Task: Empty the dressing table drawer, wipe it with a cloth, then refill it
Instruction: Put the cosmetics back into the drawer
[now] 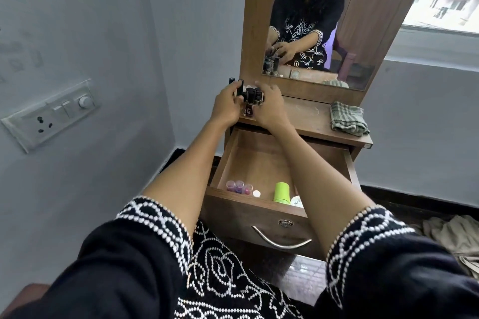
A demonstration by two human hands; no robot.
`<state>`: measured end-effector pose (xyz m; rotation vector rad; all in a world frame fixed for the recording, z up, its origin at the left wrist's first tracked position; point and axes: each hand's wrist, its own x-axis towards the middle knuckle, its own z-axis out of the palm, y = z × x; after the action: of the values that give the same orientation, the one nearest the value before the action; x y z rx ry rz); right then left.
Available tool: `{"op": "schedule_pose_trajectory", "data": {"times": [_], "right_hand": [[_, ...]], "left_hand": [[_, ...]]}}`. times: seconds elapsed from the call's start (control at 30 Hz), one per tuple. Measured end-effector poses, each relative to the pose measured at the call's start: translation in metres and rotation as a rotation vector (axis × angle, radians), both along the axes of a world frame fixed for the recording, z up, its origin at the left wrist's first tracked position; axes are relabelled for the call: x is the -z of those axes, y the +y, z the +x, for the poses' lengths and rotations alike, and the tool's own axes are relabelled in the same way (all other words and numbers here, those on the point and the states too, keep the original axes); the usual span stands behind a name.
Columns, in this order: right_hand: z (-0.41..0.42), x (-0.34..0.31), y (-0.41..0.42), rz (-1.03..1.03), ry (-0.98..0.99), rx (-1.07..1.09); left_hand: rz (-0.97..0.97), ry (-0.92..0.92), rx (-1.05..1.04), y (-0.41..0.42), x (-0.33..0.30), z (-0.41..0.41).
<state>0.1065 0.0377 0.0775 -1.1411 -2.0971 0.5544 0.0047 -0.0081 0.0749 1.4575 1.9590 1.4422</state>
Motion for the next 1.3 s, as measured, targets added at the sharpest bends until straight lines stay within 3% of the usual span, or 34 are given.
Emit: {"op": "schedule_pose_trajectory", "data": {"times": [0.23, 0.53, 1.07, 1.3], "right_hand": [[-0.011, 0.009, 0.022, 0.154, -0.268, -0.013], [-0.009, 0.008, 0.019, 0.219, -0.154, 0.019], [0.033, 0.018, -0.017, 0.042, 0.161, -0.135], [0.084, 0.059, -0.061, -0.156, 0.185, 0.033]], "left_hand": [[-0.128, 0.277, 0.047, 0.019, 0.016, -0.005], [0.024, 0.413, -0.115, 0.016, 0.007, 0.001], [-0.012, 0.264, 0.064, -0.022, 0.003, 0.005], [0.031, 0.007, 0.074, -0.07, 0.042, 0.049]]}}
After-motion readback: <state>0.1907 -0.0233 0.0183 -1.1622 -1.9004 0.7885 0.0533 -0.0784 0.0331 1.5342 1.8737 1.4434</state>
